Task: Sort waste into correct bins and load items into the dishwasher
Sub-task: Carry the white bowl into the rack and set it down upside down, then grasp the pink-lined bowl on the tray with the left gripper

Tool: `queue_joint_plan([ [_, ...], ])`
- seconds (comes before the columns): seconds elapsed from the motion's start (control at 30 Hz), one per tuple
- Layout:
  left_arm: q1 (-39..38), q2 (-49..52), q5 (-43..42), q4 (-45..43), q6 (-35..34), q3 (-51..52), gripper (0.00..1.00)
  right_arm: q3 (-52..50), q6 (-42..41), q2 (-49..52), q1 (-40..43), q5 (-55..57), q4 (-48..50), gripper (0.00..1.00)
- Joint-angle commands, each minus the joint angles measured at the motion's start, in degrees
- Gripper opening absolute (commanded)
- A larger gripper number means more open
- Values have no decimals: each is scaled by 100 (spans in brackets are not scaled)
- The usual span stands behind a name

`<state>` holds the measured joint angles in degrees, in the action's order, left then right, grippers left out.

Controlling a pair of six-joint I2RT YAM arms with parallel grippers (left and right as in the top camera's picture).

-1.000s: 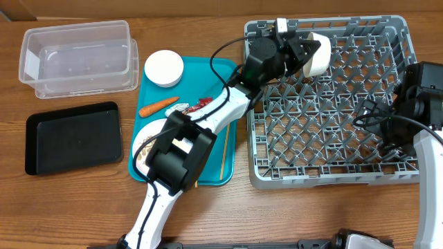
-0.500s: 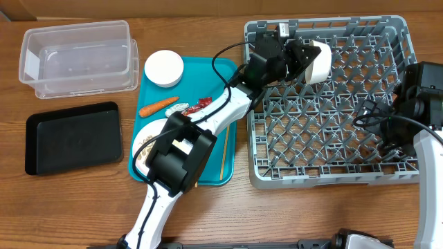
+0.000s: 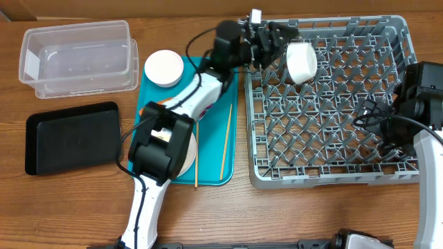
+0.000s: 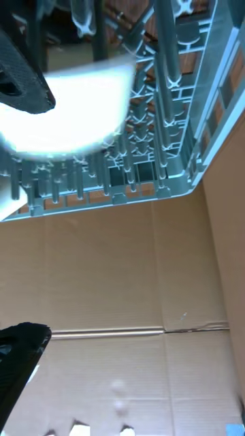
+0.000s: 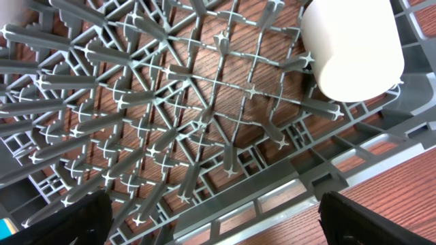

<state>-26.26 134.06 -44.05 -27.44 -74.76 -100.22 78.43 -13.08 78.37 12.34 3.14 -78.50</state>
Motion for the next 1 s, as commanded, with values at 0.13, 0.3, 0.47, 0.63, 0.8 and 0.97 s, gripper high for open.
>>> queue_joint_plan([
  [0.13, 74, 31, -994, 101, 651, 0, 100, 105, -4, -48, 28, -20, 13, 100],
  [0.3, 295, -210, -1239, 946, 1738, -2, 100, 105, -4, -48, 28, -20, 17, 100],
  [0.47, 603, -1152, 380, 3849, 4336, -2, 100, 105, -4, -48, 28, -22, 15, 100],
  [0.63, 772, -2061, 2387, 5471, 5678, -2, 100, 105, -4, -48, 28, -20, 17, 100],
  [0.8, 1021, -2524, 4304, 6253, 5681, -2, 100, 105, -4, -48, 28, -22, 26, 100],
  [0.97, 1182, -2317, 4918, 6531, 5681, 0, 100, 105, -4, -48, 28, -22, 35, 100],
])
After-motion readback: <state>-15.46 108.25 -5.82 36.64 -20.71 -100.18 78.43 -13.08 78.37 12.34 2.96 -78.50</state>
